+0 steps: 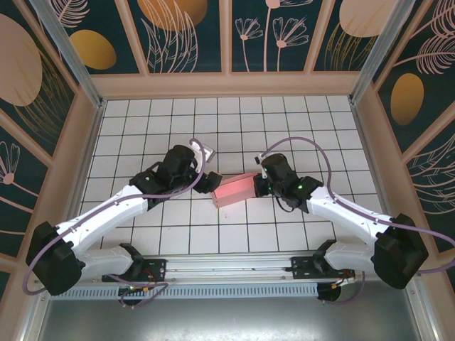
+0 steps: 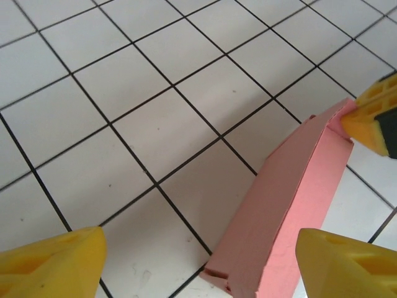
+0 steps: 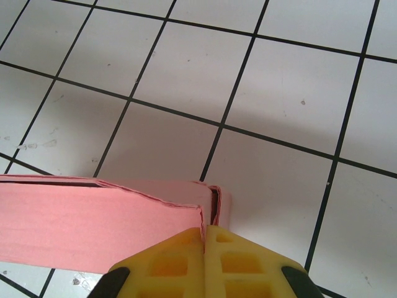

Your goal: Fold the paper box

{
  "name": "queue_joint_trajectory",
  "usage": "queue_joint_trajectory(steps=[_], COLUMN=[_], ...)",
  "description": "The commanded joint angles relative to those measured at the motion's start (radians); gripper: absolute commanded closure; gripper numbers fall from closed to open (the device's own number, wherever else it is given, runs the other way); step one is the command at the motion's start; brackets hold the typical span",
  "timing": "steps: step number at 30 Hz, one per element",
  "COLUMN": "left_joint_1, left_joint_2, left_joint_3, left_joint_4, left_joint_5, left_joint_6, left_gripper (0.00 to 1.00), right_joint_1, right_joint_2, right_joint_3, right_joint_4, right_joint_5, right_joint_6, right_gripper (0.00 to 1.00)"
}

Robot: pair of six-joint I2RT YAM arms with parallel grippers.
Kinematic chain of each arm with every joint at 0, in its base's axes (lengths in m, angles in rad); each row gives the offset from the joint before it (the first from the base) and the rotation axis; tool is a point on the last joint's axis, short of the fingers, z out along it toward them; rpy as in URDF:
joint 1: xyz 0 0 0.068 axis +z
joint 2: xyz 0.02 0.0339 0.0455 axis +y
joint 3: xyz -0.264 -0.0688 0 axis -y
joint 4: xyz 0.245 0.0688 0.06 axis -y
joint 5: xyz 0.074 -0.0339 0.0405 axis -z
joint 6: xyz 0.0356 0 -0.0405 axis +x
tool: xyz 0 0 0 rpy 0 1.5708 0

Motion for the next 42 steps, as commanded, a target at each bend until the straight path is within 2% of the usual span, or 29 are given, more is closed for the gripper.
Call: queue_joint_trajectory(steps=[1,3,6,16,20,22,24,27,34,42], left_joint_1=[-0.034,-0.05,-0.063,-0.099,-0.101,-0.103,-0.105,-0.105,-0.105,-0.112], left_joint_2=[0.0,0.018,0.046,0.123,0.145,0.143,0.126,0.093,0.049,0.053], left_joint_3=[0.007,0.015,0.041,0.076,0.079,0.079,0.079,0.107,0.091,0.063], left_joint_4=[-0.003,-0.031,-0.09,-0.138,-0.162,-0.171,-0.183,-0.2,-0.171,-0.172], left_joint_5=[-0.097,-0.105,-0.111,-0.07,-0.051,-0.047,-0.071,-0.101,-0.028,-0.013], left_joint_6=[-0.167,-0.21,-0.266,-0.353,-0.376,-0.379,-0.375,-0.358,-0.342,-0.384], left_gripper=[0.28,0.32,0.47,0.74,0.8,0.76,0.63,0.57,0.52,0.5], right_joint_1=[0.009,0.009,0.009,0.009,0.011,0.01,0.011,0.012,0.015,0.018], right_joint_2=[-0.008,-0.011,-0.011,-0.003,-0.003,-0.004,-0.006,-0.003,0.011,0.025], right_joint_3=[0.009,0.011,0.014,0.02,0.027,0.031,0.034,0.034,0.049,0.06], right_joint_4=[-0.046,-0.05,-0.056,-0.052,-0.063,-0.068,-0.068,-0.067,-0.074,-0.083], right_joint_5=[0.045,0.051,0.061,0.05,0.056,0.059,0.061,0.061,0.06,0.06], right_joint_6=[0.007,0.006,0.008,0.005,0.003,0.003,0.006,0.008,0.014,0.016], right_gripper=[1.0,1.0,1.0,1.0,1.0,1.0,1.0,1.0,1.0,1.0])
